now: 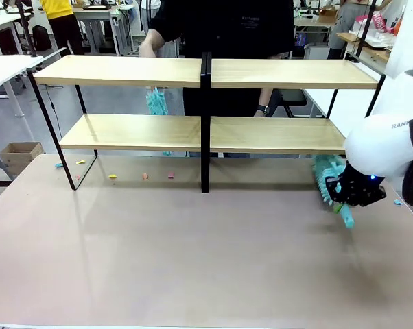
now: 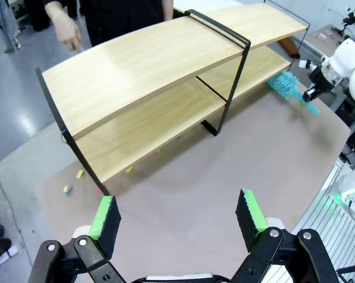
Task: Clean the shelves.
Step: Clean another randomly selected level of the Shelf with the Duster.
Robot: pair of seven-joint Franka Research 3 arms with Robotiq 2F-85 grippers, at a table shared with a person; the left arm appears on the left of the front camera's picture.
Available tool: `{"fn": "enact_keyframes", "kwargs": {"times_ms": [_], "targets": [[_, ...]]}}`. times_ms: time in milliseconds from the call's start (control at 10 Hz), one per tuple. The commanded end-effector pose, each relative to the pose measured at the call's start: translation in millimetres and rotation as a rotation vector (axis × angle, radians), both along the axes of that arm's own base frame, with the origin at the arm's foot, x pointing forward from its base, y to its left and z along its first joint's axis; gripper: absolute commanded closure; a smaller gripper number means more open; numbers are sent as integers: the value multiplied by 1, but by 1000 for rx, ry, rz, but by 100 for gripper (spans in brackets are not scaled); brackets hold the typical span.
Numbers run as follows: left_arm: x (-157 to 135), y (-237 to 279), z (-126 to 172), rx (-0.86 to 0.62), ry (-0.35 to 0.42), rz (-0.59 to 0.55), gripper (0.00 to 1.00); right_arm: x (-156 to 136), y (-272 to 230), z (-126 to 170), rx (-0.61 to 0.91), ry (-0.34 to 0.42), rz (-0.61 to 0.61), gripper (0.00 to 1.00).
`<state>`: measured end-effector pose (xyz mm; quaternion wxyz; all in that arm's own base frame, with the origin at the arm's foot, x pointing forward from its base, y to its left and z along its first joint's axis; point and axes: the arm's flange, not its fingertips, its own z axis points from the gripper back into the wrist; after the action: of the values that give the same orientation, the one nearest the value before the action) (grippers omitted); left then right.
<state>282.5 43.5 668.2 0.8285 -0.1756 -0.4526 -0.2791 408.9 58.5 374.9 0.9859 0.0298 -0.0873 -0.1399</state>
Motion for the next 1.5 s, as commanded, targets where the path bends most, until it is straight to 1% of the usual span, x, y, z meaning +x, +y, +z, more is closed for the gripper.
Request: {"fn": "enact_keyframes", "kwargs": {"times_ms": [0, 100, 200, 300, 700, 900, 1000, 1100, 1200, 1300, 1400], "targets": [[0, 0, -1, -1, -1, -1, 0, -51, 14, -17, 113, -5, 190, 87], [0, 0, -1, -1, -1, -1, 0, -53, 19, -15, 246, 34, 327, 87], [0, 0, -1, -1, -1, -1, 0, -54, 18, -13, 345, 87, 449, 87], [0, 0, -1, -1, -1, -1, 0, -54, 16, -13, 432, 126, 538, 87], [0, 0, -1, -1, -1, -1, 0, -55, 7, -12, 560, 224, 659, 87], [0, 0, -1, -1, -1, -1, 0, -55, -4, -15, 549, 221, 594, 87], [0, 0, -1, -1, -1, -1, 0, -57, -6, -15, 560, 266, 622, 87], [0, 0, -1, -1, -1, -1, 0, -64, -15, -5, 671, 361, 748, 87], [0, 0, -1, -1, -1, -1, 0, -76, -35, 14, 772, 408, 818, 87], [0, 0, -1, -1, -1, -1, 0, -93, -65, 35, 832, 433, 867, 87], [0, 0, -1, -1, -1, -1, 0, -109, -91, 52, 884, 483, 918, 87]]}}
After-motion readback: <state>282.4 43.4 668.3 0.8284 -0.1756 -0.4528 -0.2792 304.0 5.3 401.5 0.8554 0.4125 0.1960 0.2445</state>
